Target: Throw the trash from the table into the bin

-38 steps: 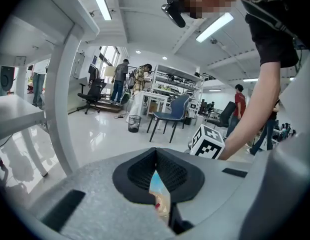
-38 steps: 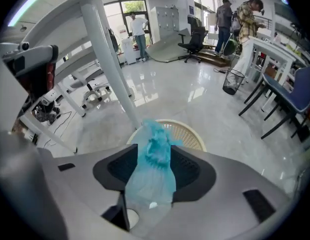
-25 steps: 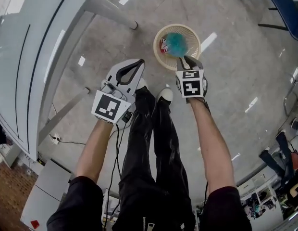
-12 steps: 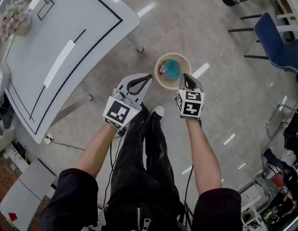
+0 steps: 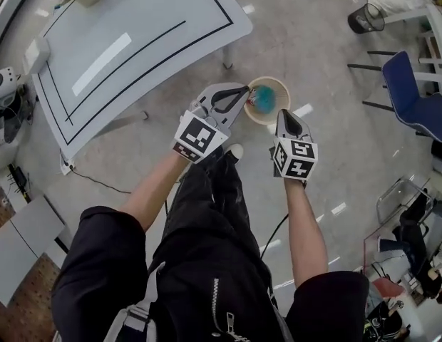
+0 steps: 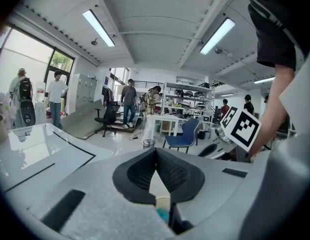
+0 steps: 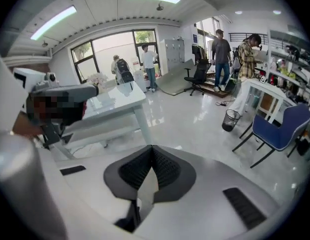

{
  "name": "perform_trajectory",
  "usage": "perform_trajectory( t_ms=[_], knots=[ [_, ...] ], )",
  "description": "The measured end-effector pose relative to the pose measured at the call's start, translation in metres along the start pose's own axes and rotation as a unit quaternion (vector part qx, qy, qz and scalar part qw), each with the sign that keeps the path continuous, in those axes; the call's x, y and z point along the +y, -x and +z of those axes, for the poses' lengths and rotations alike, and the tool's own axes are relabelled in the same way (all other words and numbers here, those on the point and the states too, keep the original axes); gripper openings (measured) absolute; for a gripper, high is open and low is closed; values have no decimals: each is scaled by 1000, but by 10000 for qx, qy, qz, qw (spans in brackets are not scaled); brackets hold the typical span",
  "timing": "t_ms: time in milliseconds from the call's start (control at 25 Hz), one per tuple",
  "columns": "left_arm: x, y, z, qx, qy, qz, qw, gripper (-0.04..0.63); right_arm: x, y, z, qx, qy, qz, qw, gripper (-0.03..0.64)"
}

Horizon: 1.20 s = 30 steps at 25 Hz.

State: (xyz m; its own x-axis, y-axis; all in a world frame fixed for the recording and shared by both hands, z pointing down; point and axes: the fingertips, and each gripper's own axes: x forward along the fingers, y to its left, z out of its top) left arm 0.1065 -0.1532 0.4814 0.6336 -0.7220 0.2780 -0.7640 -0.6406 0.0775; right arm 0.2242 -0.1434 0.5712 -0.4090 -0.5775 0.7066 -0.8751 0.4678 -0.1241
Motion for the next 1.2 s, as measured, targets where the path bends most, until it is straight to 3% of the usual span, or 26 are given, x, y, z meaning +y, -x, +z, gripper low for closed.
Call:
perform_trajectory(
  t_ms=[120,280,480,800,1000,1200],
  knots=[
    [9,20,19,-99,114,184,9997,6,40,19,45,-418,97,464,9980,11],
    [18,44,37,-218,308,433,9984,6,96,46,96,-757,909,733,9903,11],
    [45,90,55,-272,469,906,9944,6,161,76,146,-1171,852,1153,9827,11],
    [81,163,81,-394,271,1616,9857,5,246,106,182,-1610,1306,1798,9616,9],
    [114,213,96,-523,177,2197,9740,6,280,113,195,-1774,1480,2032,9515,9],
    [125,249,105,-632,111,2444,9675,6,315,114,205,-1886,1637,2244,9420,9]
  ],
)
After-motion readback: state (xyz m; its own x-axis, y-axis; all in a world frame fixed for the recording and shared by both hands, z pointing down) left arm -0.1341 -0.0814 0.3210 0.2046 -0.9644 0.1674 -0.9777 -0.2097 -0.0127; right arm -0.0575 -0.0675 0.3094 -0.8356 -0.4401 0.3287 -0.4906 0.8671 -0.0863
